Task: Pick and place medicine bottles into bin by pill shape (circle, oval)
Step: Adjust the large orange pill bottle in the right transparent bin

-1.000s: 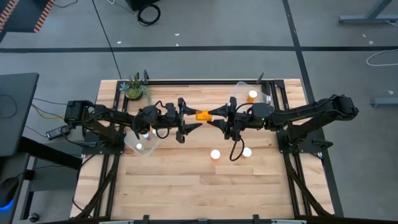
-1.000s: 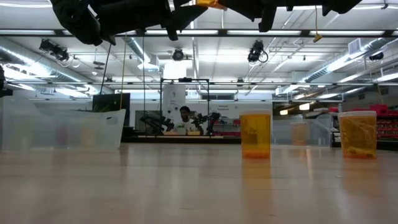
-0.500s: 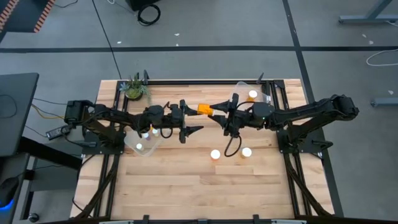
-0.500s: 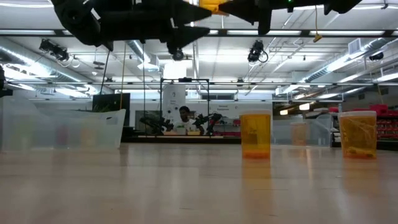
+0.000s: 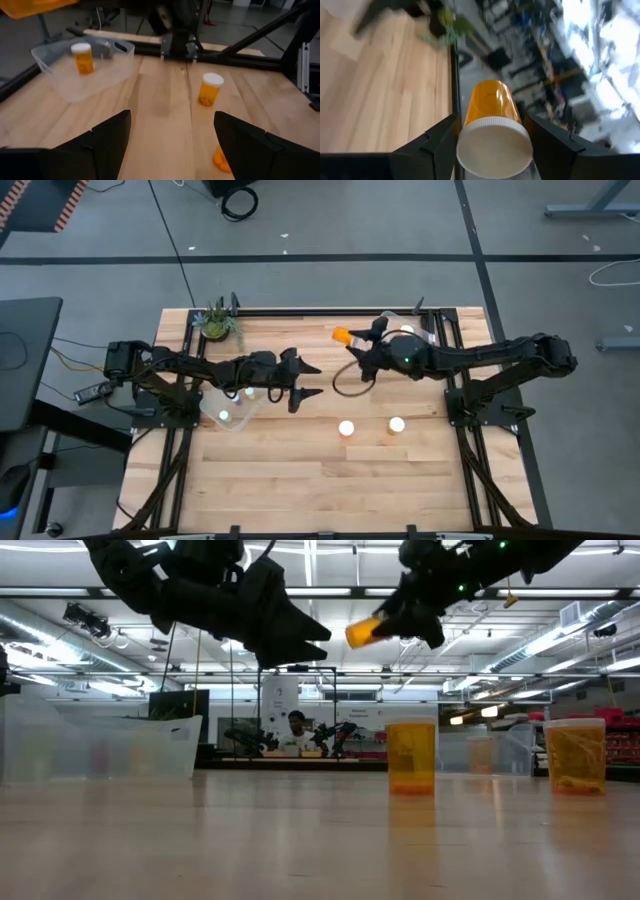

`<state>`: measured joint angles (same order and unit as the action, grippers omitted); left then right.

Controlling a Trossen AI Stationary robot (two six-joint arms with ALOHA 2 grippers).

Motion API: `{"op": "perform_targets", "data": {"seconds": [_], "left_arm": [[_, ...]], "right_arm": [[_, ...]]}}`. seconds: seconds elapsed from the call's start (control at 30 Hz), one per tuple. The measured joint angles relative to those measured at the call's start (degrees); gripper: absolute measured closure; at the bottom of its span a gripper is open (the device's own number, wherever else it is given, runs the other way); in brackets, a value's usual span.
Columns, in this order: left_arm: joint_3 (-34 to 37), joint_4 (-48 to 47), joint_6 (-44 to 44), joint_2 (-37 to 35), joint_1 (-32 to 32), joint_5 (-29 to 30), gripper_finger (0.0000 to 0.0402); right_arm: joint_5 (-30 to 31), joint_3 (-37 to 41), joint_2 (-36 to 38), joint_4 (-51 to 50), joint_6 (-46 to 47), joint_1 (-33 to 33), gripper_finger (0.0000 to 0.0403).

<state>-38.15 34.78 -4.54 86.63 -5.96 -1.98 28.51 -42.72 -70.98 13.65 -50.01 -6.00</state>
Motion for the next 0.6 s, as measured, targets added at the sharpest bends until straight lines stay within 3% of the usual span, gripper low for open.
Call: {"op": "perform_targets", "data": {"seconds": [0.37, 0.6], "left_arm": [[0.0, -0.87, -0.8, -0.02, 0.0, 0.68, 0.0108], [0.0, -0.9, -0.82, -0.02, 0.0, 0.89, 0.0108]], "right_arm": [[-0.09, -12.87, 0.0, -38.06, 31.81, -13.95, 0.0179], [-3.8, -15.04, 0.01, -49.6, 39.98, -20.79, 0.0179]]}}
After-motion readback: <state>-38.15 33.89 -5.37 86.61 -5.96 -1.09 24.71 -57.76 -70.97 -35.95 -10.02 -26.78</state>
